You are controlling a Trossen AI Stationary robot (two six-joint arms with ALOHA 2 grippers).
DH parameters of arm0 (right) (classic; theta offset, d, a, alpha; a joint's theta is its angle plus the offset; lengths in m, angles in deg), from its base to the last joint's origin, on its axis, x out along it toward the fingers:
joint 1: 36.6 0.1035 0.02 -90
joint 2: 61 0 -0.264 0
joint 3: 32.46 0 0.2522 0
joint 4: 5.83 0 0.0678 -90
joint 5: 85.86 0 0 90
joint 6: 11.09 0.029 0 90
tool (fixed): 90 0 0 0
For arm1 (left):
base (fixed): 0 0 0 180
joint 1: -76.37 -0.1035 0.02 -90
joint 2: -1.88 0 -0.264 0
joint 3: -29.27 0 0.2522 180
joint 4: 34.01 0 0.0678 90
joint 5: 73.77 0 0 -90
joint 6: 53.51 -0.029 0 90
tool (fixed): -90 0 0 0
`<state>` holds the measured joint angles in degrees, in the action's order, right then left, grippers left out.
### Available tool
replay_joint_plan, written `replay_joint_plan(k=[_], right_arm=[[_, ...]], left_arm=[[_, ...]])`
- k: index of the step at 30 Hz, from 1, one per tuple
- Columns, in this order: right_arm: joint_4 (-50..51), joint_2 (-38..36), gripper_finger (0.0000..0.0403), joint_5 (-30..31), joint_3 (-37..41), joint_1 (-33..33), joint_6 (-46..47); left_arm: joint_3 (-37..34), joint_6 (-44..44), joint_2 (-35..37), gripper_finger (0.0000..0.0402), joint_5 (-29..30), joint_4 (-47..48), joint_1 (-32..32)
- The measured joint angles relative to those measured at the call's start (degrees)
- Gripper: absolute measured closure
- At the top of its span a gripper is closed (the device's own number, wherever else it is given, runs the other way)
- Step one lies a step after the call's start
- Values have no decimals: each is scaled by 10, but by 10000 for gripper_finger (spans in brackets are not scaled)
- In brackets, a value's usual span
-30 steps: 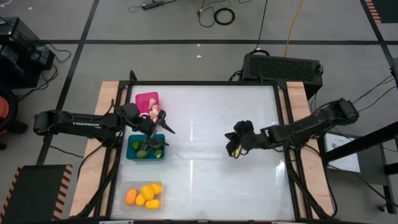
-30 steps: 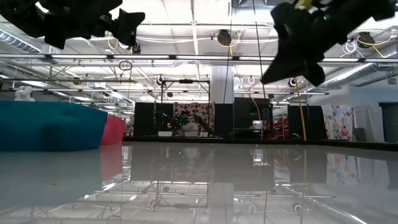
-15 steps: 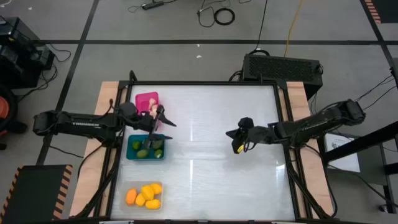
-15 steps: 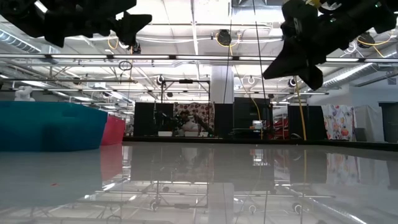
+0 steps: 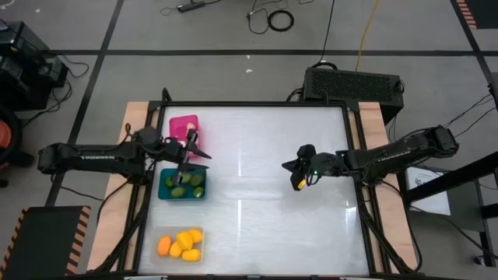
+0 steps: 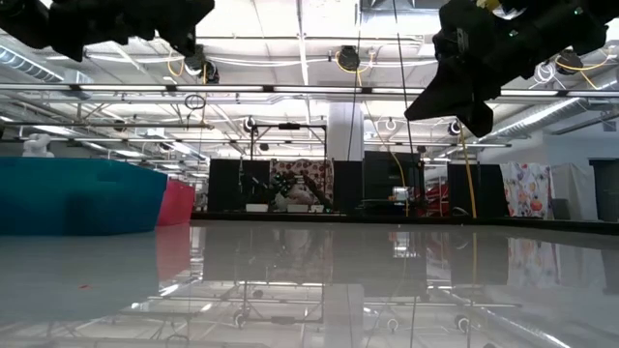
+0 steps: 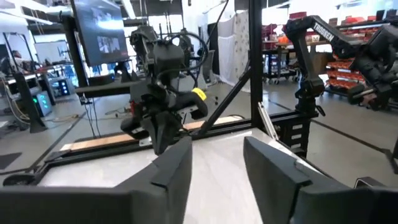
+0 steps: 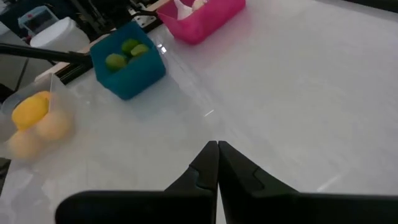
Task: Sort produce into baskets
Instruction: Return to Home Position
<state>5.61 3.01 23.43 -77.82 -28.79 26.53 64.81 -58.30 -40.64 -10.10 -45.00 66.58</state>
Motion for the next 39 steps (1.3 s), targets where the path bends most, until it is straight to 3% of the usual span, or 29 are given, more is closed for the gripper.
replay_joint_plan(k=[6, 13, 18, 30, 39], right_arm=[[-105, -10, 403, -9, 85, -4, 13], [-253, -77, 403, -101, 190, -39, 20], [-247, -160, 403, -116, 235, -63, 10], [-57, -389, 403, -136, 247, -83, -13], [-23, -452, 403, -134, 247, -83, -61]], left_arm=[[-10, -6, 29, 298, 2, 13, 0], [-24, -17, 40, 360, 29, 12, -24], [-24, -16, 39, 396, 28, 14, -37], [-24, -8, 39, 393, 26, 18, -42], [-50, 36, 42, 393, 26, 12, -45]])
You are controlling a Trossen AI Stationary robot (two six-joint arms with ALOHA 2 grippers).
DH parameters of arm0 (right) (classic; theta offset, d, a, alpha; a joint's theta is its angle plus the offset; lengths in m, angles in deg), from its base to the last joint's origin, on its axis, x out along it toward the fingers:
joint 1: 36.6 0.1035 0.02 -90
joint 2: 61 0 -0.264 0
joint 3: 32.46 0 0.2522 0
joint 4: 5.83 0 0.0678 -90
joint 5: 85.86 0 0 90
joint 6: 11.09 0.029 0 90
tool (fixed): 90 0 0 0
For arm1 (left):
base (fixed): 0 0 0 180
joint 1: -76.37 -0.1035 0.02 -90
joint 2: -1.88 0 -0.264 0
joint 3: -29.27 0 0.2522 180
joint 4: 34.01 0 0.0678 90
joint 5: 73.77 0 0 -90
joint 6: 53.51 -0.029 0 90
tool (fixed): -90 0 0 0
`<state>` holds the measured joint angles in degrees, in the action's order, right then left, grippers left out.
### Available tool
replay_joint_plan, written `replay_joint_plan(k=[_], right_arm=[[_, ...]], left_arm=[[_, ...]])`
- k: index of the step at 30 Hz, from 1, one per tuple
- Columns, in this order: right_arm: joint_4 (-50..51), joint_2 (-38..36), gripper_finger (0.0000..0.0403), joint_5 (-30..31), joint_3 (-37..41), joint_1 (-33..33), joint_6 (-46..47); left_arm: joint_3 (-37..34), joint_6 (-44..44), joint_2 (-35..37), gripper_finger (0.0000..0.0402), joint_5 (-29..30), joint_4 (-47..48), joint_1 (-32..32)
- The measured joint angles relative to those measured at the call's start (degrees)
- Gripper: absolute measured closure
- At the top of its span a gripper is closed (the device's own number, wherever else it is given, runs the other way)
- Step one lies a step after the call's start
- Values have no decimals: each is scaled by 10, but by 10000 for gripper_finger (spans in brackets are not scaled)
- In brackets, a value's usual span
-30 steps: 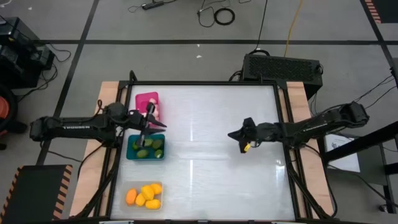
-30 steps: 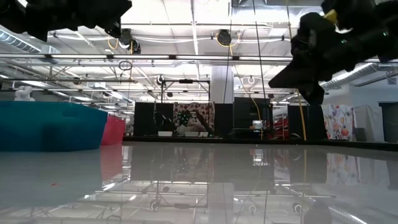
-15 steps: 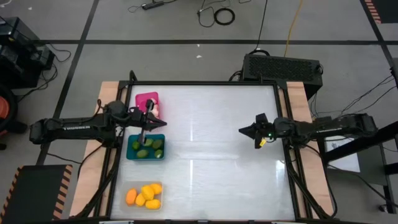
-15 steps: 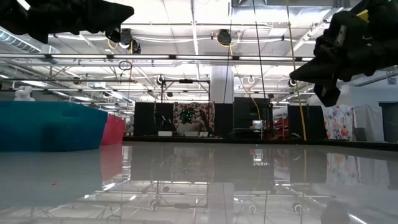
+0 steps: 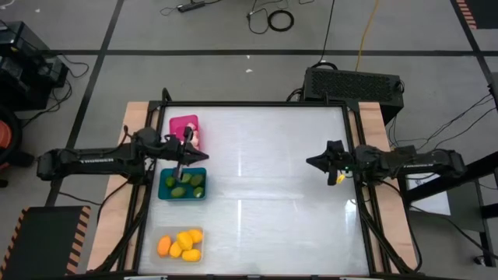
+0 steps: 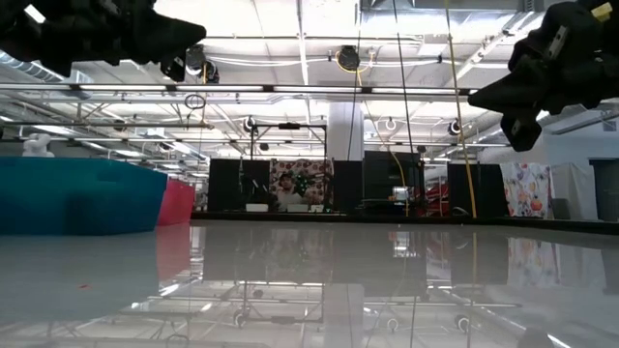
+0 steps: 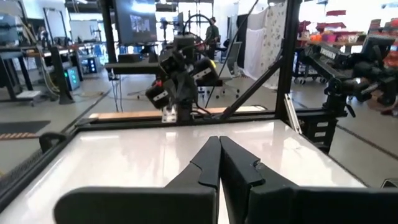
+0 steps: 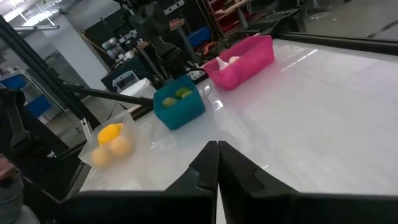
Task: Sort produce into baskets
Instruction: Return to Home Position
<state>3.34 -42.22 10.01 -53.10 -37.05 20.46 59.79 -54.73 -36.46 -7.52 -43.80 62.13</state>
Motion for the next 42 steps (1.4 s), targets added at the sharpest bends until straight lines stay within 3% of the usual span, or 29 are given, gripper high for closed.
replay_joint_plan(k=[19, 27, 33, 42], right_arm=[[33, -22, 403, -28, 0, 2, -50], [30, -24, 403, -29, 1, 2, -69], [-46, -26, 403, -56, 55, 2, -70], [-24, -43, 403, -78, 61, -4, -62]], left_arm=[[-21, 69, -15, 393, 0, -81, 4], [-21, 85, -59, 393, 1, -114, 25], [-21, 102, -96, 393, 2, -161, 44], [-21, 94, -149, 393, 3, -226, 49]])
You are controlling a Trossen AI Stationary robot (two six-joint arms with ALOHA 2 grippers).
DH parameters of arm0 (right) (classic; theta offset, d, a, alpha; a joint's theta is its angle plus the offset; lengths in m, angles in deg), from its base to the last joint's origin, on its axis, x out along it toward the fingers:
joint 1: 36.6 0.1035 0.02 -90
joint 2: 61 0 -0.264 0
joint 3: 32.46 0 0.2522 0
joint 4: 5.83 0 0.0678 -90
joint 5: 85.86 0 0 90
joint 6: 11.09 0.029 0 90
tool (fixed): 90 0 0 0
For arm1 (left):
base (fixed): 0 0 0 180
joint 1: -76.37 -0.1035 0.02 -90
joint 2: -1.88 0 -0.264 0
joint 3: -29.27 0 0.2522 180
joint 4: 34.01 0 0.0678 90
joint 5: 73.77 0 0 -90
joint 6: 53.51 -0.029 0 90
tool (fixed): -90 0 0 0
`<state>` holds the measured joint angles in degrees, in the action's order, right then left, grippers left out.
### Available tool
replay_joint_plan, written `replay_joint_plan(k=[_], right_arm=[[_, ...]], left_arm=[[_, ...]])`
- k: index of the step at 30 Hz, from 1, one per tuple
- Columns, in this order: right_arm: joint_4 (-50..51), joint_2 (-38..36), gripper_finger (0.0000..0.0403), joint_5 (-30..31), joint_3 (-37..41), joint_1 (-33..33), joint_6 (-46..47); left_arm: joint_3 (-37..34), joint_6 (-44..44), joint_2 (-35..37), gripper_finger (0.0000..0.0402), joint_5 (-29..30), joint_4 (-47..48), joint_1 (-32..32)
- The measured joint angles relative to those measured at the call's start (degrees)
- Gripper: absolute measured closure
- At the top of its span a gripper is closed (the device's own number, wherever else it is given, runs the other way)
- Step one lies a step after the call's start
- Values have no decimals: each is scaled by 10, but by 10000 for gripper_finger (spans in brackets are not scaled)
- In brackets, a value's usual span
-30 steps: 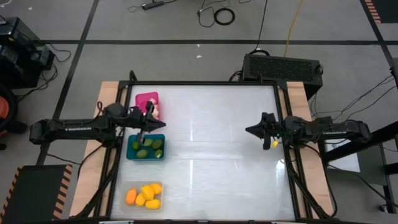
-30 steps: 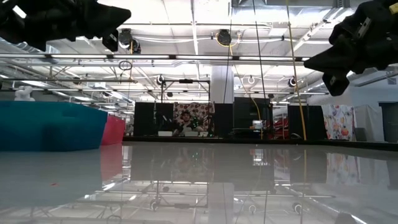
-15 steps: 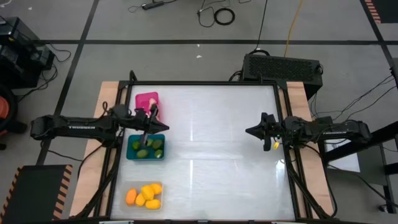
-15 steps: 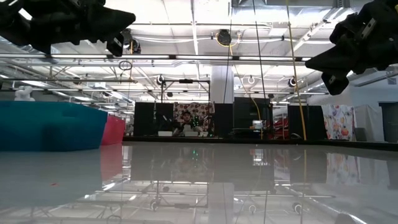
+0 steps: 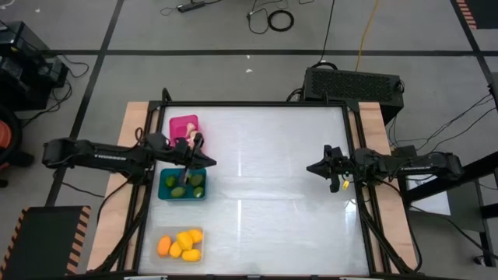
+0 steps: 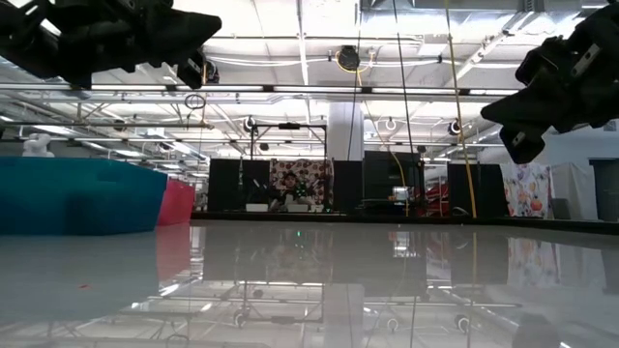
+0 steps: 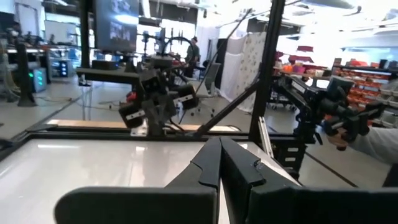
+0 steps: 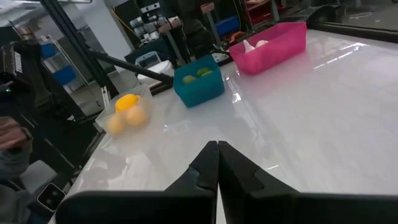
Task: Sort produce into baskets
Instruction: Return to Home Position
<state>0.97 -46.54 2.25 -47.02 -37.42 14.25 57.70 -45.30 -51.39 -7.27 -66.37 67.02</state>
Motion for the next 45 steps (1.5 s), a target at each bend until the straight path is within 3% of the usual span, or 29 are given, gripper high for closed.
replay_joint_plan(k=[14, 18, 22, 28, 37, 40, 45], right_arm=[[9, -3, 403, 2, 0, 0, -23], [12, -3, 403, 3, 0, 0, -20], [12, -3, 403, 3, 0, 0, -19], [12, -3, 403, 3, 0, 0, -19], [12, -3, 403, 3, -1, 0, -19], [12, -3, 403, 3, -1, 0, -19], [12, -3, 403, 3, -1, 0, -19]], left_arm=[[0, 20, -97, 393, -21, -109, 2], [0, 20, -129, 393, 27, -140, 19], [0, 20, -155, 393, 114, -149, 27], [0, 24, -160, 393, 214, -73, 26], [0, 78, -160, 393, 222, 2, 30], [0, 46, -160, 393, 223, 2, 30], [0, -90, -160, 393, 223, 2, 30]])
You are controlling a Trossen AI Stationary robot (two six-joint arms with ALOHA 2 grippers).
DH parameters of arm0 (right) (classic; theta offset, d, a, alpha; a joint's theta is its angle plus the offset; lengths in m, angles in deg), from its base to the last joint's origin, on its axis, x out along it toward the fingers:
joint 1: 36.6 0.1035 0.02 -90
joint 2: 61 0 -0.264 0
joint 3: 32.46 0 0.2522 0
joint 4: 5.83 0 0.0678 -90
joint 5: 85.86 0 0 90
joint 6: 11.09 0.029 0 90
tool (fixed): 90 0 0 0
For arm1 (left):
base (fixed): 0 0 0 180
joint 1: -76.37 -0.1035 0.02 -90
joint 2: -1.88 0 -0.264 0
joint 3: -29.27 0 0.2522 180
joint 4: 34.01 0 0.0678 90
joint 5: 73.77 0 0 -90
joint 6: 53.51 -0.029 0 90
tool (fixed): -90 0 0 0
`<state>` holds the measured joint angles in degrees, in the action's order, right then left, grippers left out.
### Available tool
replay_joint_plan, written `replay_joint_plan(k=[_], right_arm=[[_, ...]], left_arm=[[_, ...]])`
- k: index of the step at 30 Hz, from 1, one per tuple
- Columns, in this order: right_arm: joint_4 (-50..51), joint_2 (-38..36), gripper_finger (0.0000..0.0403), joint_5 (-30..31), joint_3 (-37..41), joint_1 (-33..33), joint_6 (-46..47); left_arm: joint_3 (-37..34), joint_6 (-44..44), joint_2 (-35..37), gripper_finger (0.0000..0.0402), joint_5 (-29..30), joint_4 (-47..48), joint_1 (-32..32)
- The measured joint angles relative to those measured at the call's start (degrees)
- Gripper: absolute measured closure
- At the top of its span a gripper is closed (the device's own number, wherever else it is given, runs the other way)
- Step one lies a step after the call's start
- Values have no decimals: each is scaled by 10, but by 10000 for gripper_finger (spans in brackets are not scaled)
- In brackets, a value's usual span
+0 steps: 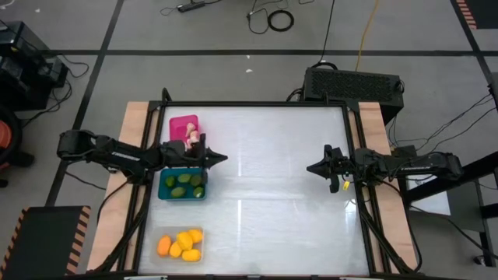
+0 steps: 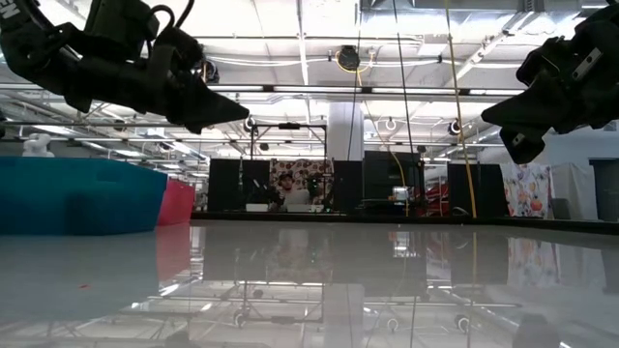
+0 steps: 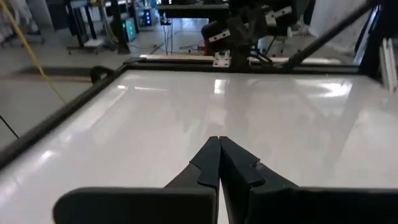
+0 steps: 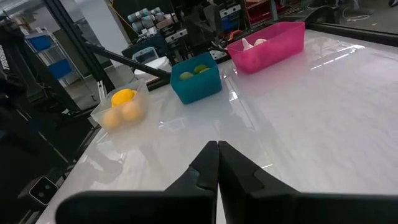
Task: Sort produce into baskets
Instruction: Return to Home Position
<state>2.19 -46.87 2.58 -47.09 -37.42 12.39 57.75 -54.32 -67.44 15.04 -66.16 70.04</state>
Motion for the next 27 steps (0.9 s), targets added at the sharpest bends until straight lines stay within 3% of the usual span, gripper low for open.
replay_joint_plan(k=[27], right_arm=[[0, 0, 403, 0, 0, 0, 0]], left_arm=[[0, -26, 0, 393, 0, 1, 0]])
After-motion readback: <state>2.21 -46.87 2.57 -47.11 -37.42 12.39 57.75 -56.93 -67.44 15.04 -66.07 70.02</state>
